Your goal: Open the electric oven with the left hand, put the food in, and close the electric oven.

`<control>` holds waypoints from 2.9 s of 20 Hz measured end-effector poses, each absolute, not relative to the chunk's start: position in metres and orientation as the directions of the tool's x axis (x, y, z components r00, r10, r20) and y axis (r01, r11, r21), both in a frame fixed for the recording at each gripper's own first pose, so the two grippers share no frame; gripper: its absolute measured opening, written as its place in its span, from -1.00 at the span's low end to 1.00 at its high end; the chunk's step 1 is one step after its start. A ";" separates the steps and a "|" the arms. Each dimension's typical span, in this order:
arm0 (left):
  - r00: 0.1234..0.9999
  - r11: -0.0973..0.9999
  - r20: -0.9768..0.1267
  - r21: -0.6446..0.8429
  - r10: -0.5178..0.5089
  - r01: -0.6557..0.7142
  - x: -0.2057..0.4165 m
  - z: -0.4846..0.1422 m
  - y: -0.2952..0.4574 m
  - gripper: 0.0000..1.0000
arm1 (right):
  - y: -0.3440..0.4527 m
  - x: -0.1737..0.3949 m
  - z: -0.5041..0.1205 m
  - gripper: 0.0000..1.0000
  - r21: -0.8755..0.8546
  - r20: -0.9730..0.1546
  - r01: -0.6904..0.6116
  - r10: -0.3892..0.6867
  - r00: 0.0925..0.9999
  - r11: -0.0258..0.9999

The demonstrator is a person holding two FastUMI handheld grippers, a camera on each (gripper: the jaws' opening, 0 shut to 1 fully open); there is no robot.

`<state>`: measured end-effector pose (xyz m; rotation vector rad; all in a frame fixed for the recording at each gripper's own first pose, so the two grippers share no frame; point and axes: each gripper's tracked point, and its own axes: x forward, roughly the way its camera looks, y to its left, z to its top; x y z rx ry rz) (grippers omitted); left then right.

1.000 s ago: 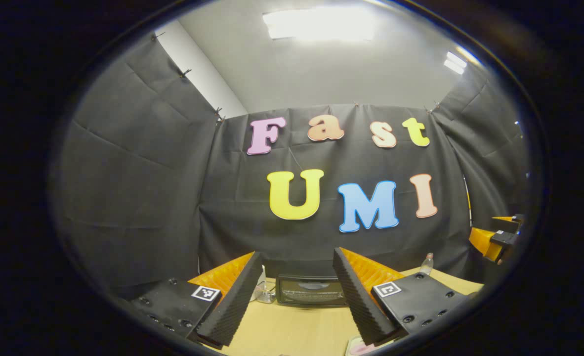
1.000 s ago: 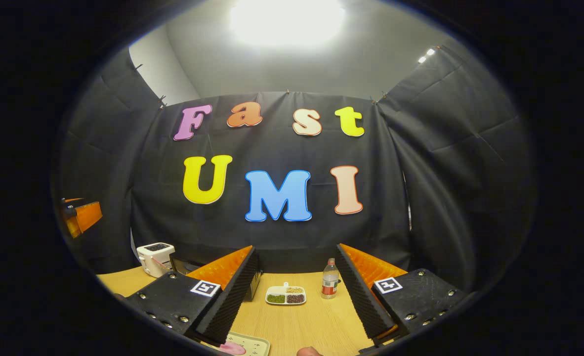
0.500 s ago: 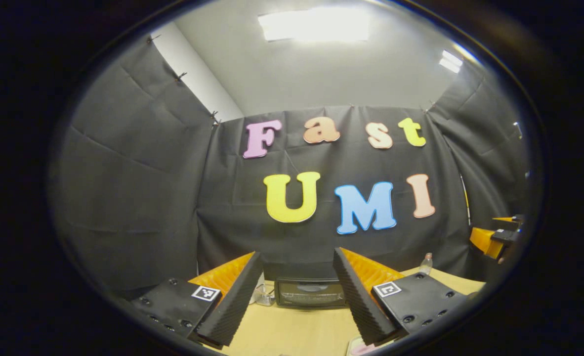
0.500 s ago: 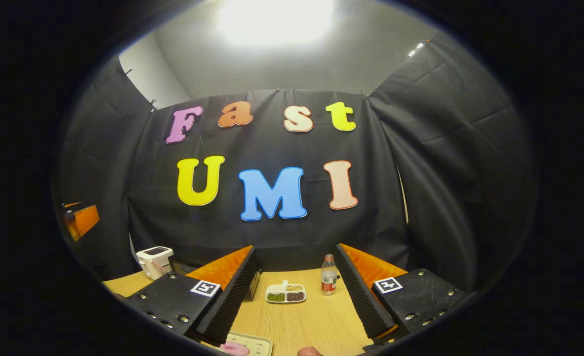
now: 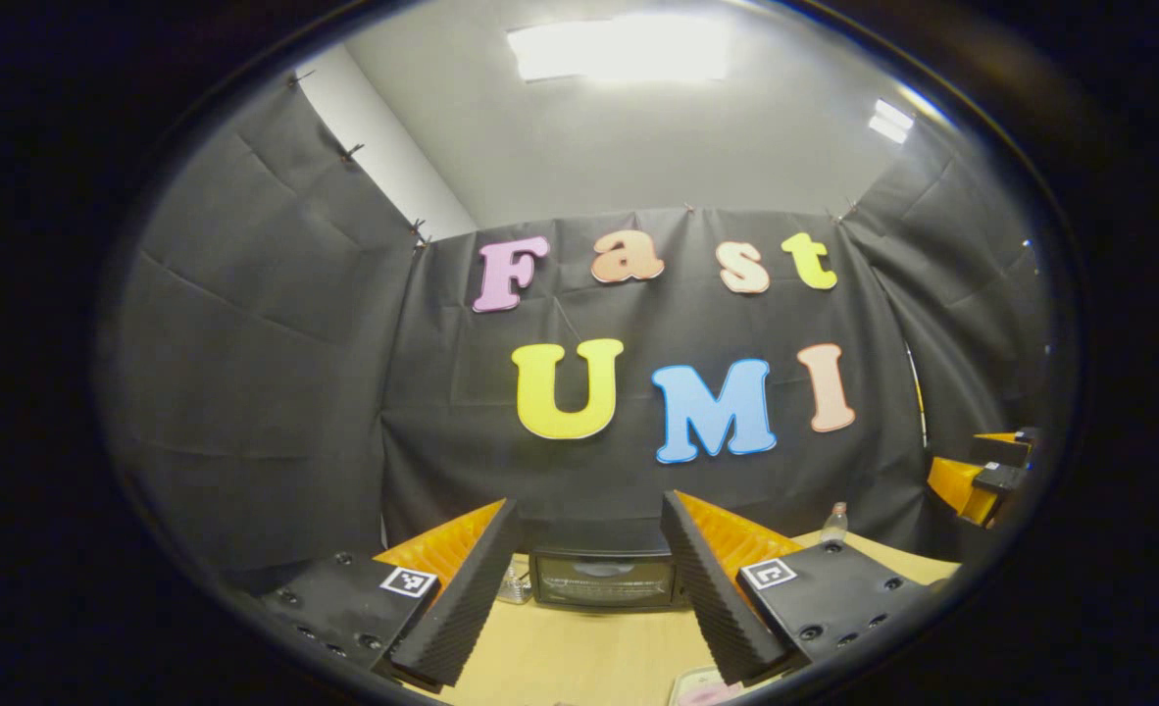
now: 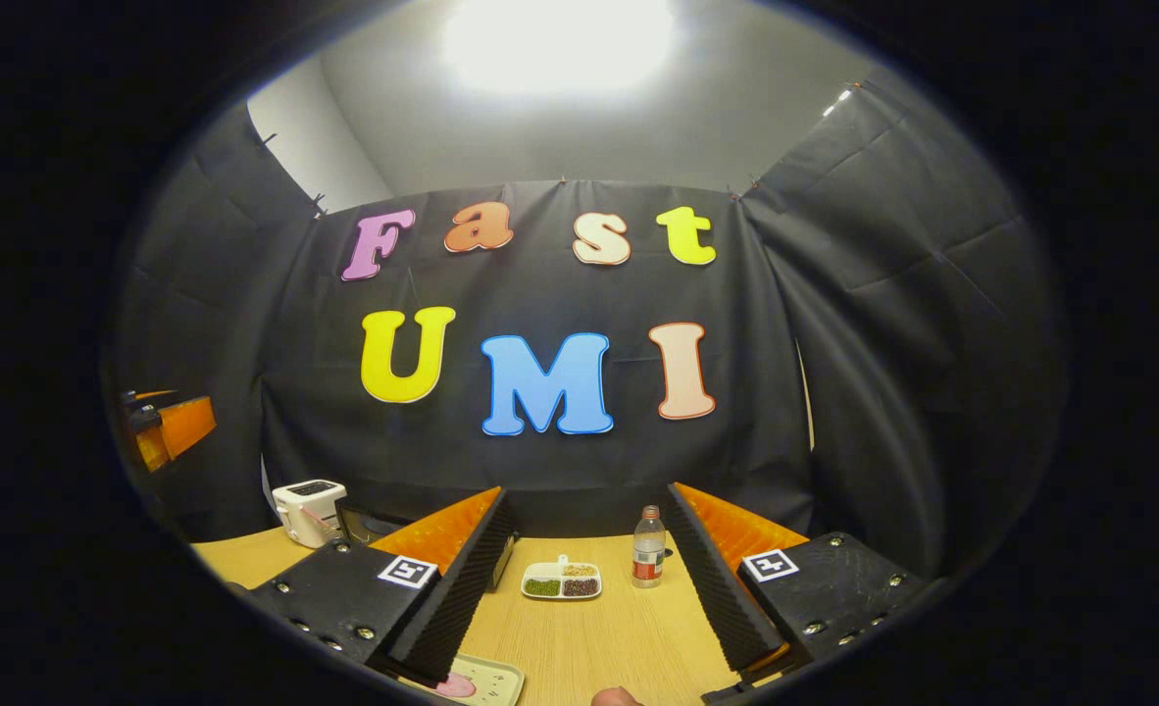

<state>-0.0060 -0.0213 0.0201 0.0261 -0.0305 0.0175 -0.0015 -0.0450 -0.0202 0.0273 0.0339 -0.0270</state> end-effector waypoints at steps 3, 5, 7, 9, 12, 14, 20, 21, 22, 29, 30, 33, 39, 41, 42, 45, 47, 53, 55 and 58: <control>0.999 0.999 0.038 0.031 0.024 -0.025 -0.003 0.020 -0.031 1.00 | -0.043 -0.007 -0.023 0.95 0.036 -0.032 -0.010 0.011 0.999 0.999; 0.998 0.999 0.046 0.039 0.032 -0.034 0.003 0.021 -0.034 1.00 | -0.037 -0.009 -0.023 0.96 0.051 -0.021 -0.045 0.046 0.999 0.998; 0.998 0.999 0.050 0.036 0.034 -0.036 0.011 0.018 -0.036 1.00 | -0.036 -0.005 -0.022 0.95 0.049 -0.010 -0.055 0.056 0.998 0.997; 0.999 0.999 0.038 0.035 0.032 -0.033 0.027 0.011 -0.036 1.00 | -0.031 0.000 -0.024 0.95 0.061 -0.010 -0.065 0.065 0.998 0.996; 0.999 1.000 0.032 0.024 0.007 -0.008 0.065 0.000 -0.035 0.99 | -0.020 0.013 -0.031 0.95 0.064 -0.015 -0.071 0.072 0.997 0.995; 0.999 1.000 0.029 0.022 -0.019 0.019 0.100 -0.011 -0.035 0.96 | -0.014 0.027 -0.035 0.95 0.062 -0.019 -0.058 0.059 0.998 0.996; 0.996 0.997 -0.048 0.012 -0.076 0.077 0.212 -0.075 -0.028 0.94 | -0.002 0.070 -0.046 0.95 0.023 -0.044 0.031 -0.030 0.999 0.999; 0.994 0.996 -0.066 0.012 -0.083 0.084 0.227 -0.089 -0.027 0.94 | -0.001 0.076 -0.049 0.95 0.023 -0.051 0.047 -0.046 0.998 0.999; 0.992 0.995 -0.081 0.011 -0.093 0.094 0.241 -0.101 -0.026 0.94 | 0.000 0.083 -0.050 0.95 0.022 -0.053 0.065 -0.064 0.997 0.998; 0.972 0.990 -0.192 0.004 -0.138 0.141 0.313 -0.187 -0.023 1.00 | -0.002 0.106 -0.079 0.96 -0.018 -0.125 0.182 -0.183 0.975 0.983; 0.969 0.989 -0.203 0.002 -0.141 0.145 0.321 -0.197 -0.023 1.00 | -0.002 0.108 -0.083 0.96 -0.027 -0.137 0.196 -0.198 0.971 0.980; 0.957 0.986 -0.240 0.003 -0.161 0.166 0.338 -0.230 -0.030 0.94 | -0.002 0.111 -0.091 0.95 -0.051 -0.161 0.226 -0.231 0.959 0.973; 0.936 0.987 -0.319 -0.007 -0.152 0.158 0.351 -0.283 -0.029 1.00 | -0.005 0.114 -0.096 0.95 -0.084 -0.180 0.260 -0.271 0.946 0.962; 0.931 0.989 -0.333 -0.016 -0.146 0.150 0.351 -0.290 -0.028 1.00 | -0.005 0.114 -0.098 0.95 -0.093 -0.183 0.264 -0.277 0.943 0.960; 0.929 0.989 -0.342 -0.013 -0.140 0.145 0.351 -0.297 -0.027 0.94 | -0.006 0.114 -0.099 0.95 -0.098 -0.185 0.266 -0.280 0.942 0.959; 0.923 0.989 -0.358 -0.012 -0.139 0.144 0.350 -0.306 -0.028 1.00 | -0.006 0.112 -0.097 0.95 -0.101 -0.184 0.270 -0.285 0.941 0.958; 0.925 0.990 -0.355 0.000 -0.133 0.142 0.352 -0.309 -0.029 1.00 | -0.007 0.110 -0.097 0.95 -0.108 -0.180 0.270 -0.286 0.941 0.957; 0.927 0.991 -0.356 0.016 -0.121 0.136 0.347 -0.310 -0.028 1.00 | -0.010 0.101 -0.099 0.95 -0.100 -0.191 0.268 -0.282 0.940 0.958; 0.923 0.991 -0.367 0.016 -0.116 0.131 0.339 -0.310 -0.027 1.00 | -0.014 0.097 -0.097 0.95 -0.090 -0.186 0.272 -0.284 0.941 0.958; 0.921 0.992 -0.374 0.023 -0.110 0.127 0.320 -0.312 -0.025 0.96 | -0.018 0.091 -0.097 0.95 -0.081 -0.182 0.270 -0.281 0.942 0.959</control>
